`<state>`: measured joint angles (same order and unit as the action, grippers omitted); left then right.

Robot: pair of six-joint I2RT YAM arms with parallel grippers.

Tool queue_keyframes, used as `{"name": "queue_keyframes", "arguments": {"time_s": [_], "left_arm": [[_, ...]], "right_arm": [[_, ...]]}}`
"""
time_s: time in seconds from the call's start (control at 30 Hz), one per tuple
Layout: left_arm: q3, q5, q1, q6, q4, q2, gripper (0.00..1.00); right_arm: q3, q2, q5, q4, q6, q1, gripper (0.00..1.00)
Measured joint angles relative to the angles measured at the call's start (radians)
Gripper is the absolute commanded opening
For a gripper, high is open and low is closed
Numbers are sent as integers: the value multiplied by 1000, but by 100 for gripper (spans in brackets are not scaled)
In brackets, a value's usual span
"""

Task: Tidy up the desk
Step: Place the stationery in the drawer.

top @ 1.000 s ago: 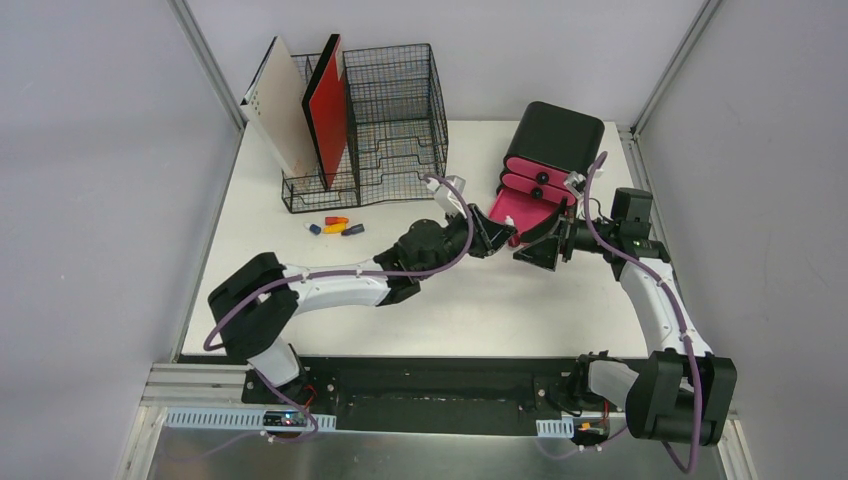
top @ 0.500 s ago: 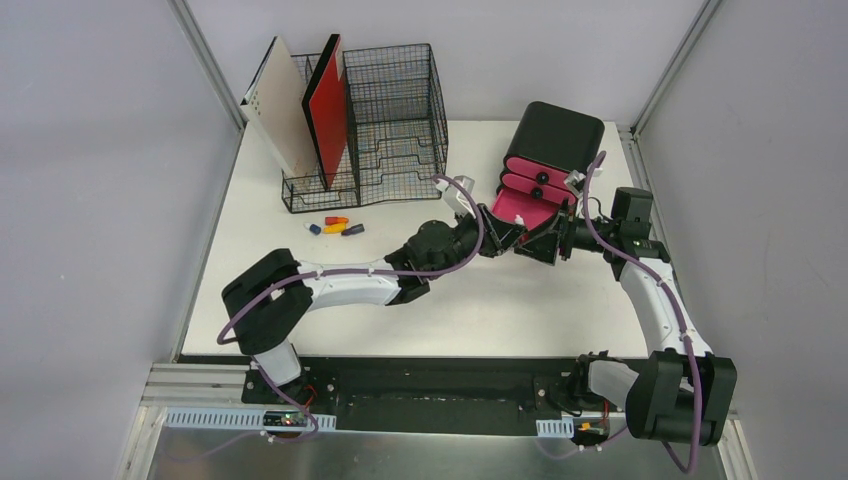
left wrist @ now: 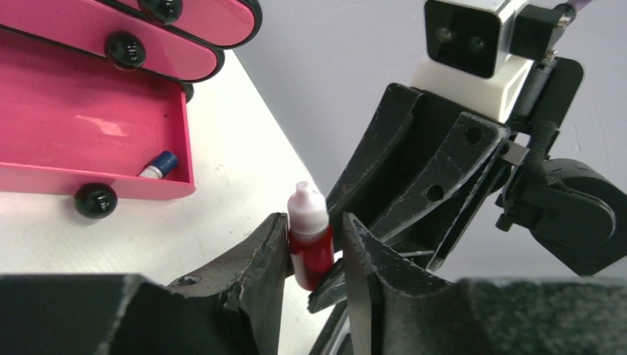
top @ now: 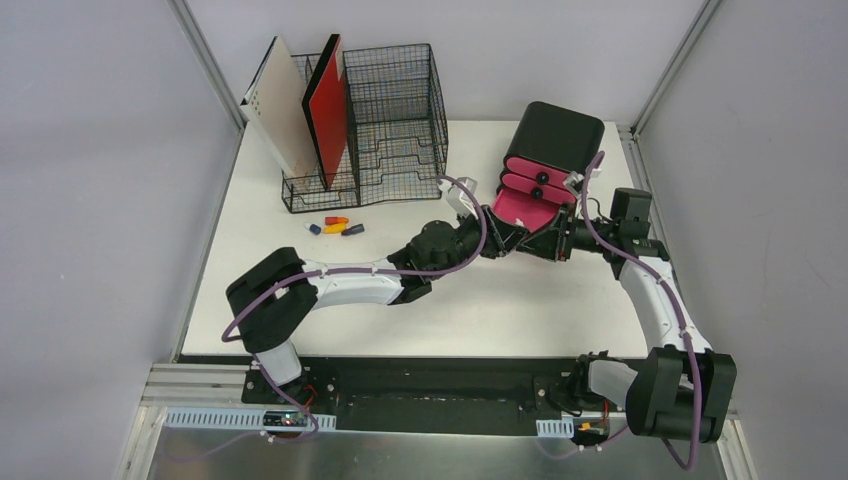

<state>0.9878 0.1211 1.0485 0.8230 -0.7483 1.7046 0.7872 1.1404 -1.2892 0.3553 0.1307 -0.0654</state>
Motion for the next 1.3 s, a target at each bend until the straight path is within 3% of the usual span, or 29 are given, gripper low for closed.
{"name": "queue_keyframes", "arguments": {"time_s": [0.17, 0.47, 0.77, 0.9, 1.1, 1.3], "left_arm": [[1, -18, 3, -5, 0, 1, 65], [-69, -17, 4, -167, 66, -140, 89], [-248, -30, -105, -290, 229, -425, 91], [-364, -24, -185, -316, 334, -536, 99], [-529, 94, -206, -381, 506, -709, 99], [-591, 195, -206, -424, 602, -822, 99]], "right_arm": [[10, 4, 1, 77, 80, 1, 2], [62, 6, 39, 254, 289, 1, 0], [85, 4, 177, 346, 425, 1, 0], [85, -5, 284, 349, 459, 1, 0], [92, -12, 453, 326, 481, 6, 1], [143, 21, 613, 275, 490, 55, 2]]}}
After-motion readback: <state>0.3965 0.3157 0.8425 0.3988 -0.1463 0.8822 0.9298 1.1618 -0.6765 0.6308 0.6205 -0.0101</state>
